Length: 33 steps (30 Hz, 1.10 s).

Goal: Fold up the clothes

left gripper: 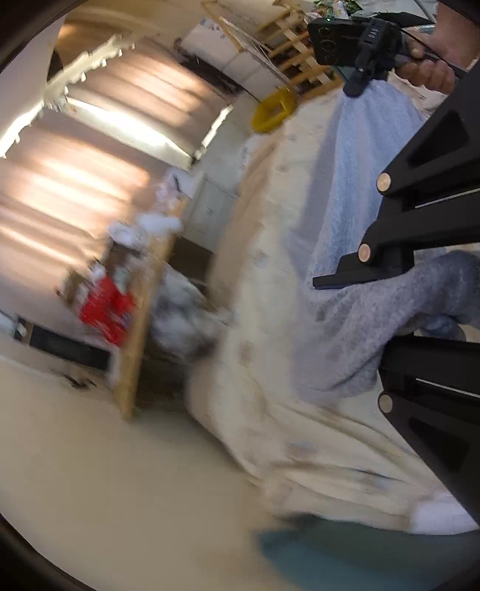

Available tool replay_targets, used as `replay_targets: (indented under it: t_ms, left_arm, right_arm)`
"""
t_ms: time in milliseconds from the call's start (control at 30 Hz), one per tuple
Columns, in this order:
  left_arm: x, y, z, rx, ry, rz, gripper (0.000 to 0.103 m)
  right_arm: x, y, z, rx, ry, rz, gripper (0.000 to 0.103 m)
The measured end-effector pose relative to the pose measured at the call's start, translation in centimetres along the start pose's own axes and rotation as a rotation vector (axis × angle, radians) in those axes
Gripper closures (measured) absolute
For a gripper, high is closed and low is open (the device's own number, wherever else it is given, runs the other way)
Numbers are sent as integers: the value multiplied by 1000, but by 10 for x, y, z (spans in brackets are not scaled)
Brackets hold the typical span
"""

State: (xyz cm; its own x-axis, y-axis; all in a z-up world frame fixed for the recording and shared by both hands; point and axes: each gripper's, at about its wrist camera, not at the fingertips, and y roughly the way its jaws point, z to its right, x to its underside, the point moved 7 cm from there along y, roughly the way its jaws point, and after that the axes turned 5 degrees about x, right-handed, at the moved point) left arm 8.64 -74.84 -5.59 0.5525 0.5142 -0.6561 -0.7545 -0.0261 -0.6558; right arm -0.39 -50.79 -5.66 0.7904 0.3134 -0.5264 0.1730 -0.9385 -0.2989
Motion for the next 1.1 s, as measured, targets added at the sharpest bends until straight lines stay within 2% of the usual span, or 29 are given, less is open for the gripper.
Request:
replay_targets:
  t_ms: [133, 200, 233, 267, 333, 433, 467, 533, 633, 700, 800, 833, 867, 933, 967, 1033, 1100]
  left_arm:
    - [116, 8, -64, -69, -105, -173, 99]
    - [190, 18, -90, -137, -165, -285, 99]
    - [227, 22, -102, -171, -195, -341, 98]
    - [246, 21, -102, -186, -191, -345, 98]
    - [285, 20, -102, -217, -182, -355, 98]
    - [307, 16, -105, -217, -227, -345, 97]
    - [308, 15, -104, -223, -215, -355, 97]
    - [308, 14, -104, -253, -171, -379, 89]
    - [312, 9, -111, -296, -163, -426, 81]
    - [318, 4, -119, -324, -185, -460, 75]
    - [331, -11, -126, -422, -148, -526, 67]
    - [331, -21, -127, -505, -111, -534, 67]
    - [327, -30, -127, -564, -85, -509, 67]
    - [311, -49, -114, -596, -51, -396, 67]
    - [302, -51, -103, -540, -45, -340, 67]
    - [294, -39, -70, -345, -10, -304, 65]
    - [293, -17, -48, -286, 23, -326, 65]
  right_arm:
    - [116, 27, 41, 18, 114, -189, 86]
    - [185, 40, 75, 51, 237, -276, 86]
    - [217, 45, 87, 83, 260, -320, 86]
    - [247, 50, 100, 113, 281, -364, 86]
    - [276, 57, 112, 138, 303, -401, 86]
    - [293, 49, 120, 169, 318, -394, 86]
    - [290, 43, 118, 177, 297, -384, 86]
    - [286, 34, 115, 190, 261, -374, 86]
    - [292, 26, 117, 198, 260, -431, 82]
    - [292, 23, 126, 264, 252, -470, 82]
    - [305, -7, 144, 355, 243, -481, 82]
    - [307, -16, 150, 380, 239, -476, 82]
    - [301, -20, 150, 391, 219, -452, 82]
    - [286, -16, 144, 410, 150, -424, 82]
    - [277, -8, 137, 424, 87, -426, 82]
    - [259, 16, 115, 445, -84, -435, 82]
    - [247, 41, 95, 459, -207, -453, 82]
